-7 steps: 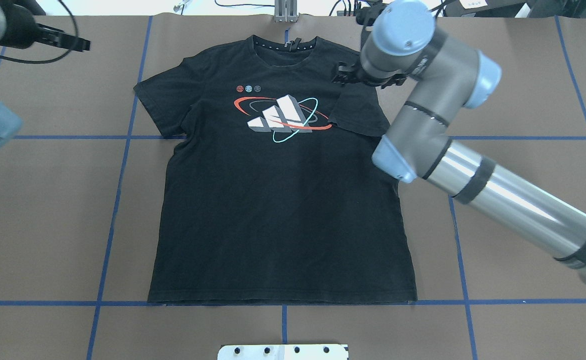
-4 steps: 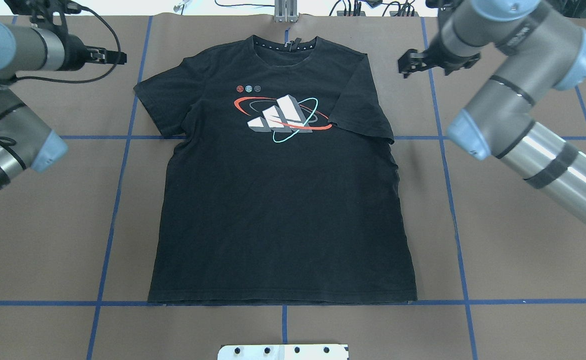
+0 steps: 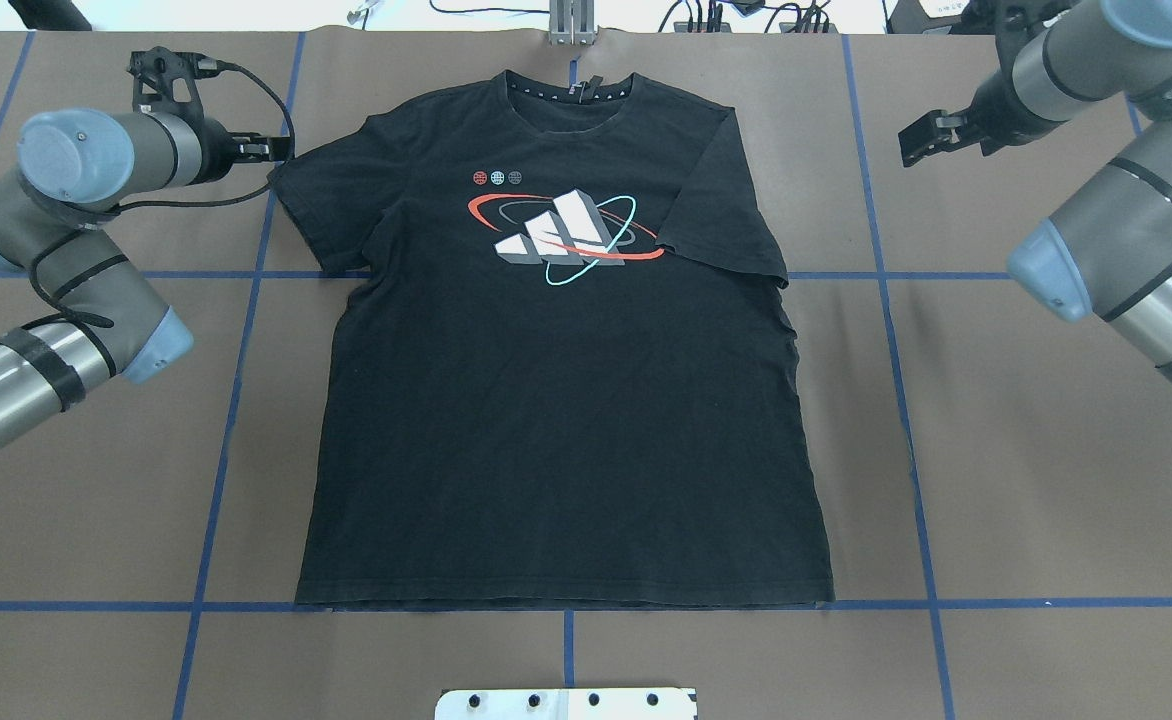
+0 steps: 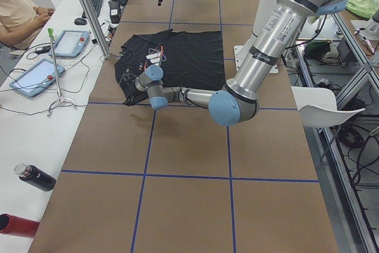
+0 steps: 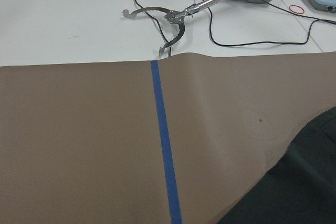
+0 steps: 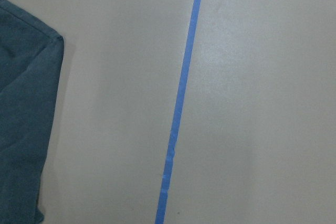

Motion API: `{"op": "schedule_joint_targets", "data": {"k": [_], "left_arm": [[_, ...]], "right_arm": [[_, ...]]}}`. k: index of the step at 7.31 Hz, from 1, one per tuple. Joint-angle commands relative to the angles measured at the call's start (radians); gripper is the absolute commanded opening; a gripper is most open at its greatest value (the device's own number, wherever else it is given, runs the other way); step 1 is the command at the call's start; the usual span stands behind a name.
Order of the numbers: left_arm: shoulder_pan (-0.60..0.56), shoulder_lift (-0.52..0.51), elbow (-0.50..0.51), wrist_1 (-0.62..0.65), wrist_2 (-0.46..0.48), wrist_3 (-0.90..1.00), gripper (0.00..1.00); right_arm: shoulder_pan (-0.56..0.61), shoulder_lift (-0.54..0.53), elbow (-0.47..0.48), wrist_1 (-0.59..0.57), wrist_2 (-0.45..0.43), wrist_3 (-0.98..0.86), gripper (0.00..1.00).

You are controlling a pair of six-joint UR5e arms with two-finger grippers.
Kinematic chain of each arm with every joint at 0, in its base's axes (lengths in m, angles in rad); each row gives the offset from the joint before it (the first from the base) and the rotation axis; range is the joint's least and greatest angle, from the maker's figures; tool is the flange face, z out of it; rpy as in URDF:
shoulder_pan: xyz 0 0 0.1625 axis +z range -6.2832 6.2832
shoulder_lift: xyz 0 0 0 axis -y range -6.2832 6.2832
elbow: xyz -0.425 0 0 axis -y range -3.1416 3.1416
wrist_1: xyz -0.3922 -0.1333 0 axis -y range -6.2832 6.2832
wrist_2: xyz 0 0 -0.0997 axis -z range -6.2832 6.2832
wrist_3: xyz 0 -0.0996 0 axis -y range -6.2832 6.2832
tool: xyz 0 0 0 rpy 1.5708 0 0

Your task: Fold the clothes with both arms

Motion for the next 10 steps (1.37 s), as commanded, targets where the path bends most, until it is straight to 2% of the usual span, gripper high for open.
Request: {"op": "schedule_joint_targets", "data": {"k": [1,2,3,4,6,8,10], "left_arm": [[0.028,-0.003,0.016,-0.008,0.013,-0.002,0.63],[0.037,-0.003,0.018,-0.013,0.013,-0.002,0.59],[0.039,-0.003,0.021,-0.013,0.013,-0.002,0.49],[0.039,-0.007,0.032,-0.013,0.011,-0.002,0.45],[0.037,-0.011,0.044,-0.013,0.011,-0.001,0.44],[0.034,-0.011,0.042,-0.014,0.01,-0.001,0.37],[0.028,-0.011,0.035,-0.016,0.004,0.001,0.38]], "right_arm": [[0.002,-0.009,0.0,0.013,0.004,-0.004,0.99],[0.002,-0.009,0.0,0.013,0.002,-0.004,1.0],[0.002,-0.007,0.0,0.013,0.002,-0.004,0.99],[0.002,-0.006,-0.003,0.013,0.001,-0.004,1.0],[0.0,-0.003,-0.005,0.013,0.001,-0.006,1.0],[0.0,0.0,-0.005,0.013,-0.001,-0.004,0.99],[0.0,0.002,-0.006,0.013,-0.001,-0.001,0.99]]}}
